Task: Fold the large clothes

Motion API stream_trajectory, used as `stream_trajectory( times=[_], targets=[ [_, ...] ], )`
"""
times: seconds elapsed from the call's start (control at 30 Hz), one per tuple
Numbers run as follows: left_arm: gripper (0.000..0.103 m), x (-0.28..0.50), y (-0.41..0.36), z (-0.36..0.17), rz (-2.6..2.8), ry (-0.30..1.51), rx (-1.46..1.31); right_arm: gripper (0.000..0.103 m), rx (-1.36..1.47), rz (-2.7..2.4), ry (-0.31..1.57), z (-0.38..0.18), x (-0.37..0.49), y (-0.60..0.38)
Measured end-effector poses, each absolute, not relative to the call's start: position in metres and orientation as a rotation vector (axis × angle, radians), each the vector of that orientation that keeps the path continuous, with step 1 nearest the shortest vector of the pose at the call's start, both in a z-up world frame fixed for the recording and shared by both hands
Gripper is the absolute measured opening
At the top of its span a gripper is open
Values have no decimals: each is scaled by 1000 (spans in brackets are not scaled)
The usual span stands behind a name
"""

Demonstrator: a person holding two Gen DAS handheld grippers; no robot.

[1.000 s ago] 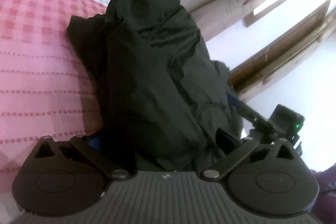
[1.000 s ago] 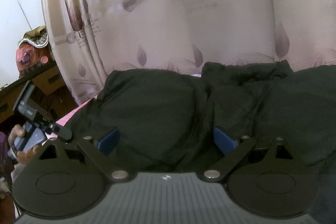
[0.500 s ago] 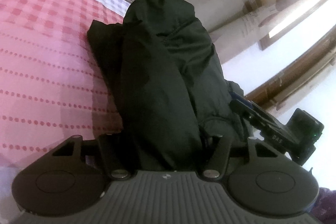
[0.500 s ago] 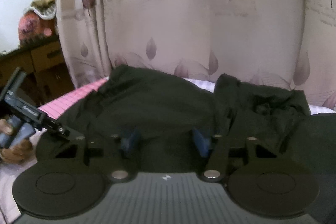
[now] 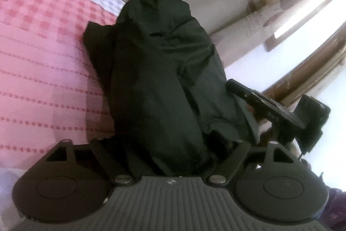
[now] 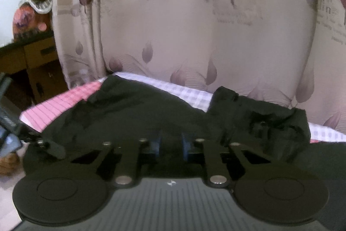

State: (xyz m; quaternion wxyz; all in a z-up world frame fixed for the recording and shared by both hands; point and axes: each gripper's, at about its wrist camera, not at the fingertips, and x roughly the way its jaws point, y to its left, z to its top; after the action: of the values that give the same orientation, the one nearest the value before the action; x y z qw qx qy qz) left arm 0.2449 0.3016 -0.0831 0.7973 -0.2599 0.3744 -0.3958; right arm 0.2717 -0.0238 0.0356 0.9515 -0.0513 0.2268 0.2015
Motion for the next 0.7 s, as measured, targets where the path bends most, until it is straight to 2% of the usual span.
stream_trajectory(
  times=[0.1,0.3,0.57,0.7],
  targets=[
    [59,239,307,-86,-786,787,-606,13,-93,380,507,25,292,-26],
    [49,227,309,-84,-734,783,-724,10,-25,367,630,-5,324,-28],
    [44,217,300,-57,-679,752,-777,10,54,379,738,-11,343,-37],
    [42,212,297,-48,-659,741,-785,12,227,410,649,18,308,-74]
  ],
)
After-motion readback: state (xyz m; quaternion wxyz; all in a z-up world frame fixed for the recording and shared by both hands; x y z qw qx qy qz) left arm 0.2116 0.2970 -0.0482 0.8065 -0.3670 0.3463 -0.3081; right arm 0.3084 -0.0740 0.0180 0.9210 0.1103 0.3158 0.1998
